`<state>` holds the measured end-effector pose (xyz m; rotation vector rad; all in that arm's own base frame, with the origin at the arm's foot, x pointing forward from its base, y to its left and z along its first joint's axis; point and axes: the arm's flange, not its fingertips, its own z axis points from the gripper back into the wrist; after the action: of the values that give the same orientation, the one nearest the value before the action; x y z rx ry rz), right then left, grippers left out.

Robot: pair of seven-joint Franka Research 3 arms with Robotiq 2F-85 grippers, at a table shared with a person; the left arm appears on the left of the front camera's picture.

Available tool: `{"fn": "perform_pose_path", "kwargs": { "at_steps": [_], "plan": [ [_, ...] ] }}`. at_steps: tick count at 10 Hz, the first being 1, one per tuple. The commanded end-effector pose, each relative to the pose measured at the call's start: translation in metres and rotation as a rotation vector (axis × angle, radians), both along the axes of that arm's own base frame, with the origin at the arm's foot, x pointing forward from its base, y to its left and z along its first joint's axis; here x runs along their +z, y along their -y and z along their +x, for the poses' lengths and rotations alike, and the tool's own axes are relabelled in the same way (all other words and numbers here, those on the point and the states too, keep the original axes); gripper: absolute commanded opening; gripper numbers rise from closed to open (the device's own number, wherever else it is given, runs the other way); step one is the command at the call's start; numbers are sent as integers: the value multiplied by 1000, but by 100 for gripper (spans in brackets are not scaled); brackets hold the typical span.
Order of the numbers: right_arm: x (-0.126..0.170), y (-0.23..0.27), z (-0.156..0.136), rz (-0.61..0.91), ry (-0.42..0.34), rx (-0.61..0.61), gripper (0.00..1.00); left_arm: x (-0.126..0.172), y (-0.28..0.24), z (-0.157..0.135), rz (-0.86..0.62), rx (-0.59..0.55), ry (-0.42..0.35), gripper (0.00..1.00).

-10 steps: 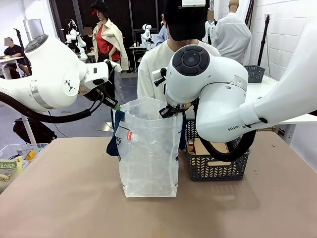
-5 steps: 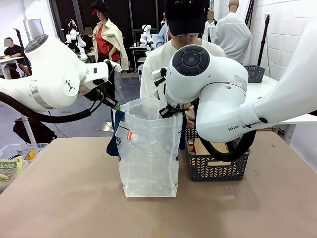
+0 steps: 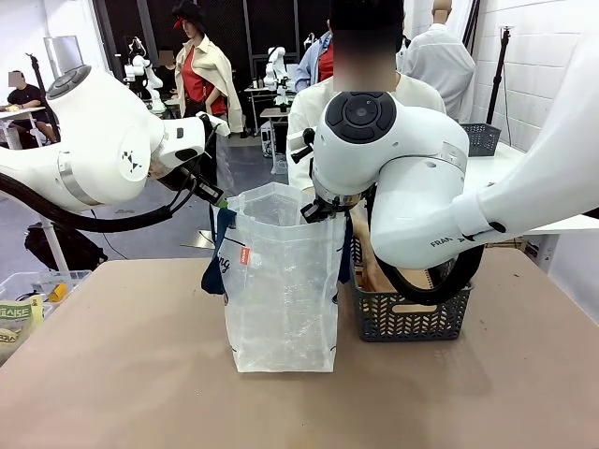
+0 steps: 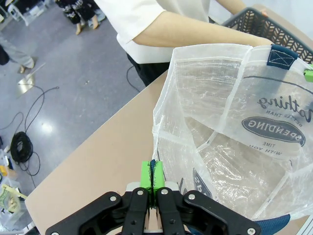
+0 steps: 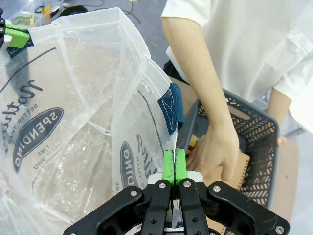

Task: Transfer purchased items from the store into the shopping bag.
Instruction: Move the Reusable shopping bag to the right side of the table.

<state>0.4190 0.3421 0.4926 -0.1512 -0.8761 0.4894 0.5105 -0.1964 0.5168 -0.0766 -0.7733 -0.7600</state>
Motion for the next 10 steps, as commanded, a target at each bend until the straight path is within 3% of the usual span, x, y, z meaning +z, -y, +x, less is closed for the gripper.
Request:
{"fn": "perform_pose_path", "kwargs": {
  "at_steps": [1,10],
  "plan": [
    [4,1,0,9,-13,1,0,2,2,3,0,0,-3,0],
    [4,1,0,9,-13,1,0,2,2,3,0,0,-3,0]
  ]
}}
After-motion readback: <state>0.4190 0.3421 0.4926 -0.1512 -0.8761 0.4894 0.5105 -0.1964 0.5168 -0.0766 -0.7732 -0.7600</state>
